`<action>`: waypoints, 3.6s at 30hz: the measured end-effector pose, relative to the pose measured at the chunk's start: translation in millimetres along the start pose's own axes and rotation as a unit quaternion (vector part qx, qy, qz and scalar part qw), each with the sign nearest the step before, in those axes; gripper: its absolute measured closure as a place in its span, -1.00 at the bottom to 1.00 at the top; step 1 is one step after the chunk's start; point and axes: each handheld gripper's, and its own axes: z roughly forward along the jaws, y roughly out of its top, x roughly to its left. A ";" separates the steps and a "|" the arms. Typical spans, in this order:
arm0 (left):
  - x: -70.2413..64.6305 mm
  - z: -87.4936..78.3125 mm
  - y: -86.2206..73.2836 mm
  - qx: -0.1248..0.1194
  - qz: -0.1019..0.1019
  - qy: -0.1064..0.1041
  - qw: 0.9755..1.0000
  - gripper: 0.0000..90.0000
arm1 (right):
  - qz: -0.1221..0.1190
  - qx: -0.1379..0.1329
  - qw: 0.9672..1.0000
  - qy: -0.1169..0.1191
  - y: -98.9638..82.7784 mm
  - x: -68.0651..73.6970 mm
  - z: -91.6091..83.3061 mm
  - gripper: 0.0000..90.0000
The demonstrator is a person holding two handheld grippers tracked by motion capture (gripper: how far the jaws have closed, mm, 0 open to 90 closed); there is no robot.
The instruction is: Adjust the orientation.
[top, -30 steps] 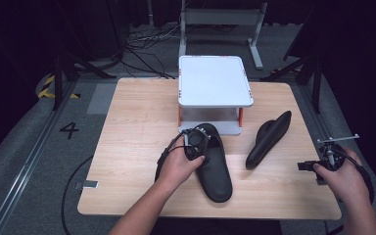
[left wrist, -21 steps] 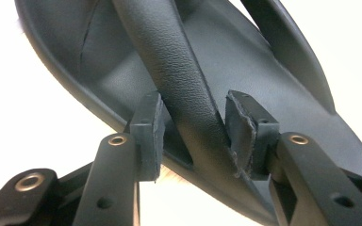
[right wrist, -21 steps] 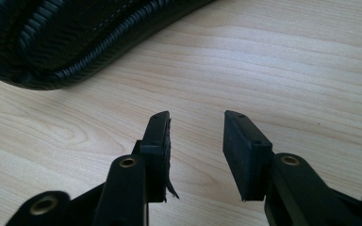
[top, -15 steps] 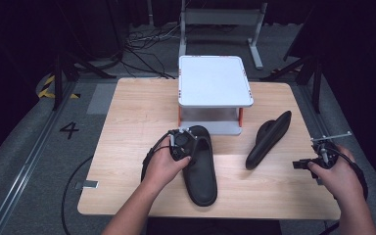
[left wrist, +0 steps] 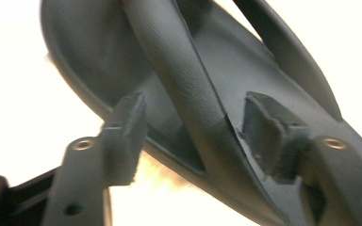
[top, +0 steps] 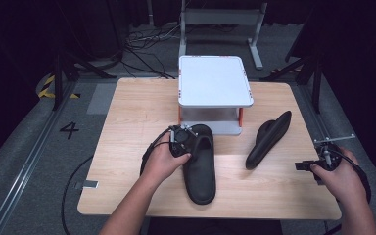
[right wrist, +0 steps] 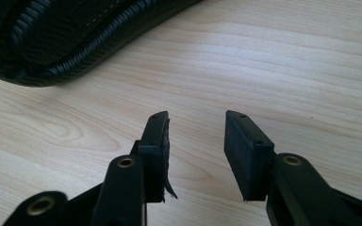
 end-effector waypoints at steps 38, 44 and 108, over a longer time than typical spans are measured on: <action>81.6 -84.0 -85.7 0.067 -0.067 0.106 0.990 -0.38 | -0.096 -0.052 0.994 0.014 66.9 50.2 2.9 0.27; 80.1 -84.0 -86.8 0.058 -0.062 0.090 0.992 -0.38 | -0.115 -0.048 0.992 0.013 95.8 66.1 0.9 0.28; 72.1 -65.8 -72.1 0.059 -0.040 0.074 0.995 -0.35 | -0.068 -0.011 0.997 -0.019 36.9 6.4 10.6 0.29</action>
